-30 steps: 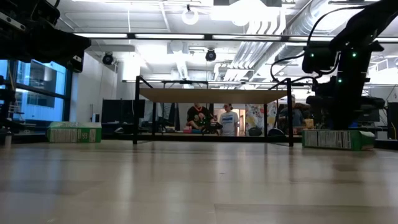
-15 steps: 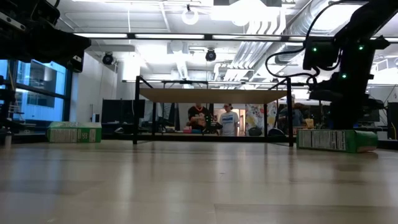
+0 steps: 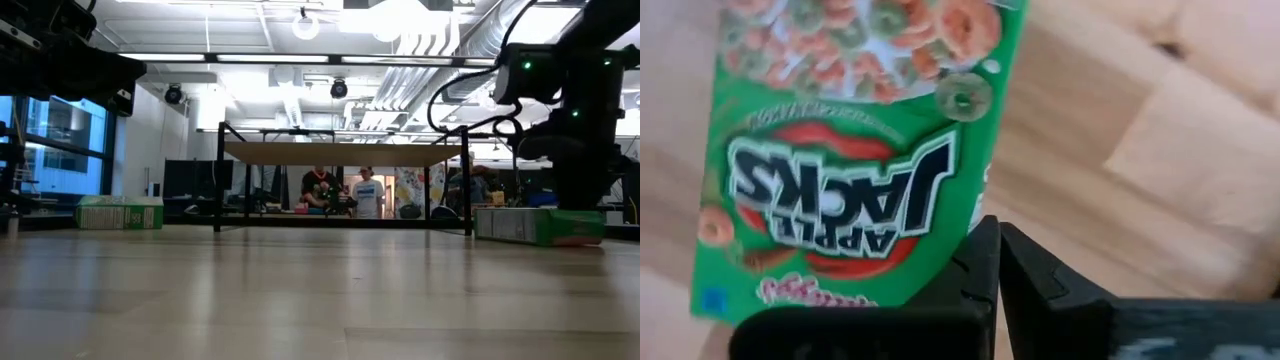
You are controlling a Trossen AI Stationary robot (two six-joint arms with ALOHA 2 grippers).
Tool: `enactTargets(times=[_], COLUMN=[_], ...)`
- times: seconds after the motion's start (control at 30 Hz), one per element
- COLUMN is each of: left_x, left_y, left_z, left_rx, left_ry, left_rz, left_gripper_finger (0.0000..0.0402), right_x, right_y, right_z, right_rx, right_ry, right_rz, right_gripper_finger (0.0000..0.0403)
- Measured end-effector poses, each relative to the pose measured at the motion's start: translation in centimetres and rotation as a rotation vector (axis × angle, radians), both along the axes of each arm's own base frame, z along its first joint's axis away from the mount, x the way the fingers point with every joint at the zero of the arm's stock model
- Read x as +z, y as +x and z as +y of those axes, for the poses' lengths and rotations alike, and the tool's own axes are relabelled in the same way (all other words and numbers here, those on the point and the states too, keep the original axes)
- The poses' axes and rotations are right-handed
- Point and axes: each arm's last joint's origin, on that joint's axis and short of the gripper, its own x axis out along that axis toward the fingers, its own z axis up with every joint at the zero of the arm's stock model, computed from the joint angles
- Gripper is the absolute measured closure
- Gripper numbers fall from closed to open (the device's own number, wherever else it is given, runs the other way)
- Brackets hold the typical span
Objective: Stack cereal on shelf
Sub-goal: Move the right green cereal box on the shelf
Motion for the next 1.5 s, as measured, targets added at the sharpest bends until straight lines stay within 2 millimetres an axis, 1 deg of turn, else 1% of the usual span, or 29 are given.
enactTargets(times=[0.3, 0.47, 0.63, 0.8, 0.9, 1.0, 1.07, 1.13, 1.23, 1.3, 1.43, 1.5], left_x=[0.0, 0.0, 0.0, 0.0, 0.0, 0.0, 0.0, 0.0, 0.0, 0.0, 0.0, 0.0], left_y=[0.0, 0.0, 0.0, 0.0, 0.0, 0.0, 0.0, 0.0, 0.0, 0.0, 0.0, 0.0], left_z=[0.0, 0.0, 0.0, 0.0, 0.0, 0.0, 0.0, 0.0, 0.0, 0.0, 0.0, 0.0], left_rx=[0.000, 0.000, 0.000, 0.000, 0.000, 0.000, 0.000, 0.000, 0.000, 0.000, 0.000, 0.000], left_ry=[0.000, 0.000, 0.000, 0.000, 0.000, 0.000, 0.000, 0.000, 0.000, 0.000, 0.000, 0.000], left_rz=[0.000, 0.000, 0.000, -0.001, 0.000, 0.000, 0.000, -0.001, 0.000, 0.000, 0.000, 0.000], left_gripper_finger=[0.0401, 0.0401, 0.0401, 0.0401, 0.0401, 0.0401, 0.0401, 0.0401, 0.0401, 0.0401, 0.0401, 0.0401], right_x=[0.3, 0.4, -0.5, -2.3, -3.0, -3.0, -2.7, -2.0, -0.9, 0.6, 3.1, 3.6], right_y=[1.4, 2.0, 3.0, 5.0, 6.7, 8.3, 9.1, 9.4, 8.9, 8.5, 7.5, 7.2], right_z=[2.7, 3.9, 4.9, 5.6, 6.0, 6.4, 6.6, 6.7, 6.6, 6.6, 6.3, 6.0], right_rx=[0.051, 0.046, 0.051, 0.069, 0.088, 0.129, 0.162, 0.187, 0.194, 0.176, 0.115, 0.072], right_ry=[0.011, -0.027, -0.049, -0.061, -0.065, -0.072, -0.083, -0.087, -0.096, -0.129, -0.302, -0.399], right_rz=[-0.138, -0.206, -0.211, -0.239, -0.338, -0.468, -0.486, -0.457, -0.319, -0.231, -0.082, -0.047], right_gripper_finger=[0.0403, 0.0403, 0.0403, 0.0403, 0.0403, 0.0403, 0.0403, 0.0403, 0.0403, 0.0403, 0.0403, 0.0403])
